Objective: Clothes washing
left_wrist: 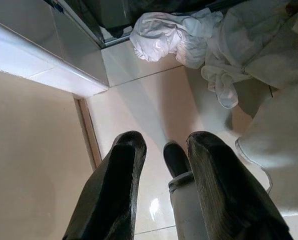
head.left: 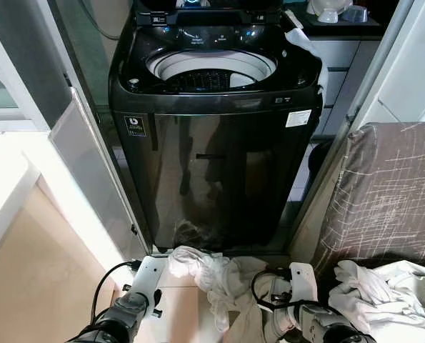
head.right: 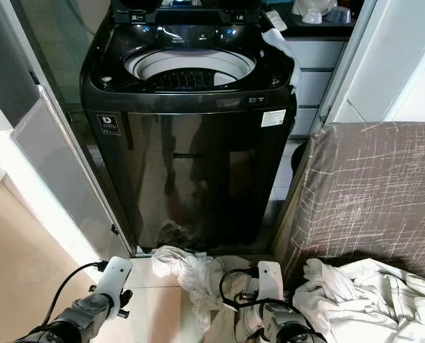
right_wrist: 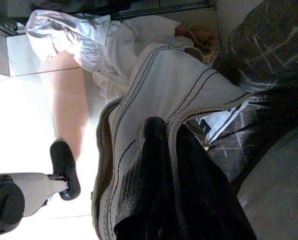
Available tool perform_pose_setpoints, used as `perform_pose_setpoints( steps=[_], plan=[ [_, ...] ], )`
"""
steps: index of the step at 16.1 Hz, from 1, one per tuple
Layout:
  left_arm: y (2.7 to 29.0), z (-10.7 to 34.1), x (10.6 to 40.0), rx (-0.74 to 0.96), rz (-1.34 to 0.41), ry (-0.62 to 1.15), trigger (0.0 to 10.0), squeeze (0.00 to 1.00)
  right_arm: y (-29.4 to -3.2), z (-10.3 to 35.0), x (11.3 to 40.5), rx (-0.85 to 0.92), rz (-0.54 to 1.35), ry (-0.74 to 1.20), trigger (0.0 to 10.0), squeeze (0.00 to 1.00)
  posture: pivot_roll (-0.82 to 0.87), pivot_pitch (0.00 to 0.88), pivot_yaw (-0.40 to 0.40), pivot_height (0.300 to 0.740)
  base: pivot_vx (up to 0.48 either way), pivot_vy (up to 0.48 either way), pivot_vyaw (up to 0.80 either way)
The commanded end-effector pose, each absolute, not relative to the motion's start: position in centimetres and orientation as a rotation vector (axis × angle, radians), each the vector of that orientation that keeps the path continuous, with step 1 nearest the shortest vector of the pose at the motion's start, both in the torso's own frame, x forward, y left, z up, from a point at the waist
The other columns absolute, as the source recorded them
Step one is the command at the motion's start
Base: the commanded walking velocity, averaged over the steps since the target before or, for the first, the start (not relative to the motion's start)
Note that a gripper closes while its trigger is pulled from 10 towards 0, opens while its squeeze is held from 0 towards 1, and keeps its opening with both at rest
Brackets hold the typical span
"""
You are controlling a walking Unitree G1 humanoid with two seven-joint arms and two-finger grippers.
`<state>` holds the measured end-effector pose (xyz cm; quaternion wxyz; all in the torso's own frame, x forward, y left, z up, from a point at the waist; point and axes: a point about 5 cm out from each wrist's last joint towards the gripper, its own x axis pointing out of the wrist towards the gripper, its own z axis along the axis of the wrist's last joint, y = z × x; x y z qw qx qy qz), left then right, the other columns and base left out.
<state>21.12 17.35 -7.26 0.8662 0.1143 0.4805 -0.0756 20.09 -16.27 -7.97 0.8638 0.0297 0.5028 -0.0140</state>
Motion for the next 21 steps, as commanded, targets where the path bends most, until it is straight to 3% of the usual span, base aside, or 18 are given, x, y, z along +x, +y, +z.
perform_pose_setpoints(
  steps=[1,17,21],
  plan=[
    [17.4,-7.4,20.8,0.252,-0.163,1.012,10.0,0.00,-16.5,-7.8,20.4,0.057,-0.030,1.038,10.0,0.00,-0.05,0.000,0.004,0.740,0.000,0.000,0.00],
    [17.2,-7.6,20.5,0.249,-0.154,1.026,10.0,0.00,-16.4,-7.8,20.4,0.030,-0.009,1.040,10.0,0.00,-0.04,0.000,0.001,0.740,0.000,0.000,0.00],
    [17.1,-7.7,20.4,0.253,-0.158,1.027,10.0,0.00,-14.9,-7.8,20.5,0.030,0.009,1.044,10.0,0.00,-0.04,0.000,0.001,0.740,0.000,0.000,0.00]
  ],
)
